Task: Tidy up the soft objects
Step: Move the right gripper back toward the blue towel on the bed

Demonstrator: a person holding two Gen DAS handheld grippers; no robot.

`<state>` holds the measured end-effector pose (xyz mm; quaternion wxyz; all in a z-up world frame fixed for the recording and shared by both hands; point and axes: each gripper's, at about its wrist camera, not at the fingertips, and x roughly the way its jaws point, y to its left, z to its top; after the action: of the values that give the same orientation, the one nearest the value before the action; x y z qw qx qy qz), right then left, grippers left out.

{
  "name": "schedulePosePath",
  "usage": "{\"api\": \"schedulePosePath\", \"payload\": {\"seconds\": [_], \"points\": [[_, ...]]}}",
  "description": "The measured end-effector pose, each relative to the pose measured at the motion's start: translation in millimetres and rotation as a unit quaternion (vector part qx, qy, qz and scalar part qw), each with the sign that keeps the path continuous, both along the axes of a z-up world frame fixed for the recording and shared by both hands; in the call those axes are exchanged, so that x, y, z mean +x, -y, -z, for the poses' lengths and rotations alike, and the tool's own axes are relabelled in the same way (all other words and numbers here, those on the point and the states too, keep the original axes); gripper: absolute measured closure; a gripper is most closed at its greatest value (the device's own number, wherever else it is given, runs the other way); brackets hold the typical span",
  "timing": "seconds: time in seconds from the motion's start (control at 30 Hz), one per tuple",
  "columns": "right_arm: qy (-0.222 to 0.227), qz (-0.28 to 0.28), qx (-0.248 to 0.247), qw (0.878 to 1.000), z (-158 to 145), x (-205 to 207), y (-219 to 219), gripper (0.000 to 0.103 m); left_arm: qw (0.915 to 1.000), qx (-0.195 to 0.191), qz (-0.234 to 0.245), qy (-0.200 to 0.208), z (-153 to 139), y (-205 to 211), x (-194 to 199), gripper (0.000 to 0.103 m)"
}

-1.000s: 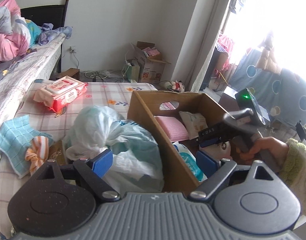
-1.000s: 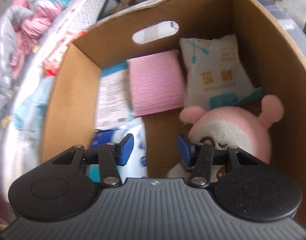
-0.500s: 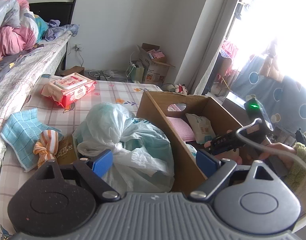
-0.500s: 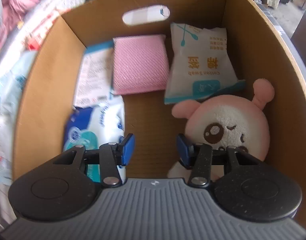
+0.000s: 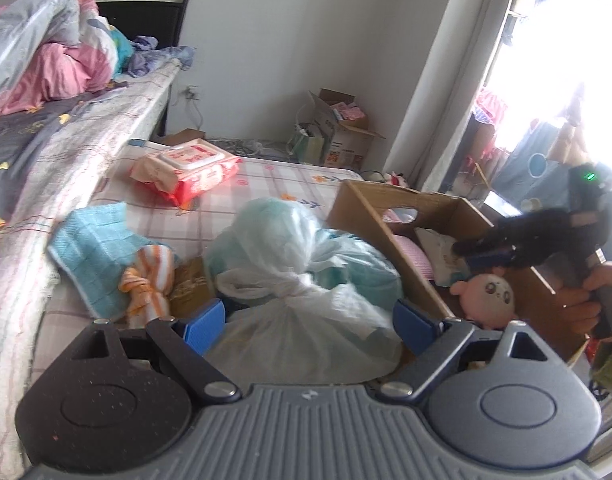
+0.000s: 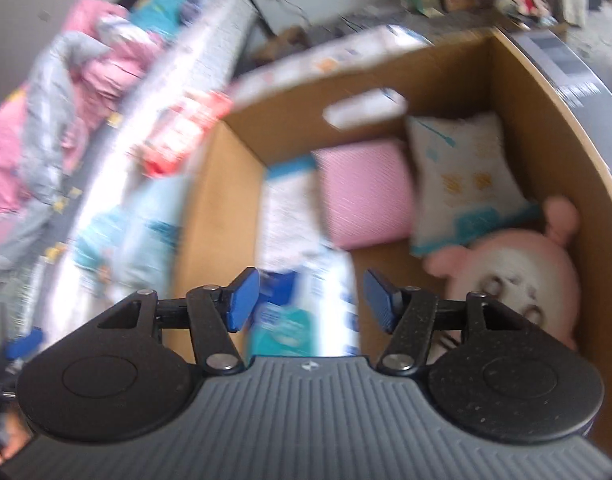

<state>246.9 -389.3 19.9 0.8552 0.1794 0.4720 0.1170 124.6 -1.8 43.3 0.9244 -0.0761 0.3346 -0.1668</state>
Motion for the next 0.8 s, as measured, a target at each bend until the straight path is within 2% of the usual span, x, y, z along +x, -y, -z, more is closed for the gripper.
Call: {"api": "schedulePosePath", "payload": {"seconds": [0.17,0.3,0.57,0.8], "points": [[0.040,-0.046,0.037,0.997,-34,4,-39,0.041,0.9991,0.014,-0.041,0.003,1,-27,-2,0.011],[0.043,-0.096,0.062,0.993,-45,14,-82,0.041,0.9970,0.030,-0.071,0.004,4,-45,-2,0.011],[0.016,-0.193,0.090,0.977,-47,39,-184,0.040,0.9914,0.044,-0.123,-0.008,16,-74,26,0.011],[-0.052,-0.247,0.103,0.962,-25,103,-272,0.040,0.9865,0.064,-0.150,-0.013,31,-85,68,0.016]]}}
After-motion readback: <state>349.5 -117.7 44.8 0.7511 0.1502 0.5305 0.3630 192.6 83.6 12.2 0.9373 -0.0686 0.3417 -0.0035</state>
